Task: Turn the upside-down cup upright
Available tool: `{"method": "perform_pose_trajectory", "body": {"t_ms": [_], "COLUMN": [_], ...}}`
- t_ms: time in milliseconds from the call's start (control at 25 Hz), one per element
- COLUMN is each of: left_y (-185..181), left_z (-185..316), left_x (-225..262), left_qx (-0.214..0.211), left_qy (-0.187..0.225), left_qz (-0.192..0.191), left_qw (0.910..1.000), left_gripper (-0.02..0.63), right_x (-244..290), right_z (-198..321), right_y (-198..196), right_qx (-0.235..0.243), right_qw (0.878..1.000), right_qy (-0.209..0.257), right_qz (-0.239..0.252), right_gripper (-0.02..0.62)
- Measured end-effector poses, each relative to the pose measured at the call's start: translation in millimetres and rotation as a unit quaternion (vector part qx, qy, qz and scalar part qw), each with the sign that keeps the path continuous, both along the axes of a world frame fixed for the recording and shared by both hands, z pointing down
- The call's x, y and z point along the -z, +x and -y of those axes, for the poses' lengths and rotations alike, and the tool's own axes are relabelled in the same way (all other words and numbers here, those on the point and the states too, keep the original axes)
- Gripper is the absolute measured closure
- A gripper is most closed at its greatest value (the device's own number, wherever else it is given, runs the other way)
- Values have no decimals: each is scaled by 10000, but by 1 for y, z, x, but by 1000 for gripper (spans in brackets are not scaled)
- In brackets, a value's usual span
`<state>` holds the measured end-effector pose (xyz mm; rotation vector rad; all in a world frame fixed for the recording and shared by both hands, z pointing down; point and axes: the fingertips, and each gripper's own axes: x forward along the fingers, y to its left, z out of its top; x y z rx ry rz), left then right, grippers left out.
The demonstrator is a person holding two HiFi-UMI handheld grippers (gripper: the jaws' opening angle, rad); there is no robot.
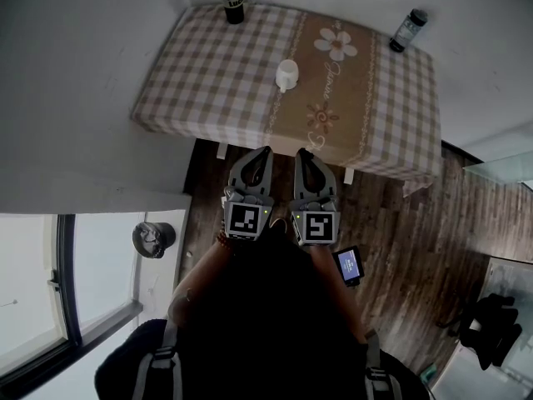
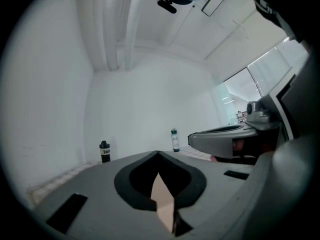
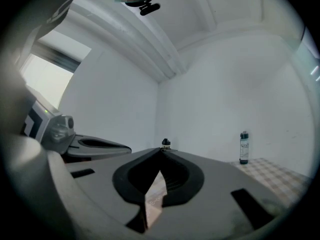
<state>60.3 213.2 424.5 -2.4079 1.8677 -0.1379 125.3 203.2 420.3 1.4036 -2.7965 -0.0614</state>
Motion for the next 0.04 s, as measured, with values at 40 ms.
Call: {"method": "perform_pose_trajectory", "body": {"t_ms": [40], "left_y": [1], "left_z": [0], "left_x": [1], "left_qx": [-3], "left_qy": [6], "left_qz": [-8], "left_qw": [10000], "left_gripper": [611], "right_x": [-6], "right_z": [0], "right_y": [2], "right_qx": [-21], "right_qw": [9999], "right_qy": [-79], "right_qz": [-82], "right_gripper": [591]}}
